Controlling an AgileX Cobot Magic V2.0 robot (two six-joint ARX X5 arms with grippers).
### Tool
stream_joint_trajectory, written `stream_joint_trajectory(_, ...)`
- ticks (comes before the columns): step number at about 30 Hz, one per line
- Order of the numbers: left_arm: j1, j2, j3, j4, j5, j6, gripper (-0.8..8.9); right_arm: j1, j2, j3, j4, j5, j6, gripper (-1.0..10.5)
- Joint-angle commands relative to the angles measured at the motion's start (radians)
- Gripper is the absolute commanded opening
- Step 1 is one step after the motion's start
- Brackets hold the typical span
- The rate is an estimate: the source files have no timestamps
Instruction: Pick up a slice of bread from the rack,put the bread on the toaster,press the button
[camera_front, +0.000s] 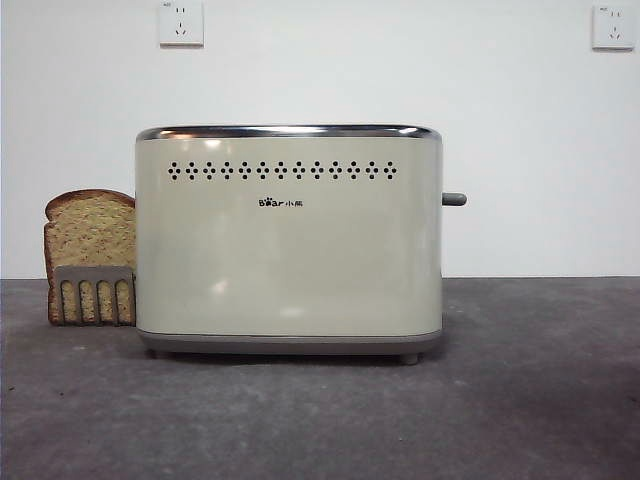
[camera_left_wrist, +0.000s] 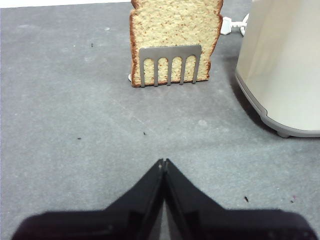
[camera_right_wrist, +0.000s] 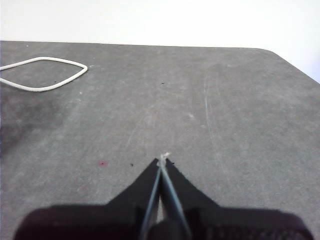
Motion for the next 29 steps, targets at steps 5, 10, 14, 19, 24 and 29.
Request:
stream_joint_trajectory(5, -0.002, 0.0, -0.01, 0.008, 0.005, -0.006, -0.03, 0.0, -0.001, -0.011, 0.005, -0.01, 0.017, 0.0)
stream_joint_trajectory(10, -0.002, 0.0, -0.01, 0.017, 0.004, -0.005, -0.05, 0.0, -0.001, -0.011, 0.004, -0.014, 0.083, 0.0)
stream_joint_trajectory(14, -0.002, 0.0, 0.001, 0.055, 0.004, -0.005, -0.06, 0.0, -0.001, -0.011, 0.024, -0.014, 0.13, -0.1)
stream_joint_trajectory(19, -0.002, 0.014, 0.061, 0.06, 0.005, 0.006, -0.08, 0.0, -0.001, 0.006, 0.076, -0.014, 0.166, -0.1)
stream_joint_trajectory(24, -0.002, 0.094, 0.159, 0.06, 0.006, 0.033, -0.08, 0.0, 0.0, 0.041, 0.091, -0.014, 0.202, -0.1)
stream_joint_trajectory(29, -0.002, 0.218, 0.293, 0.06, 0.081, 0.071, -0.08, 0.0, 0.0, 0.097, 0.089, -0.045, 0.201, -0.1)
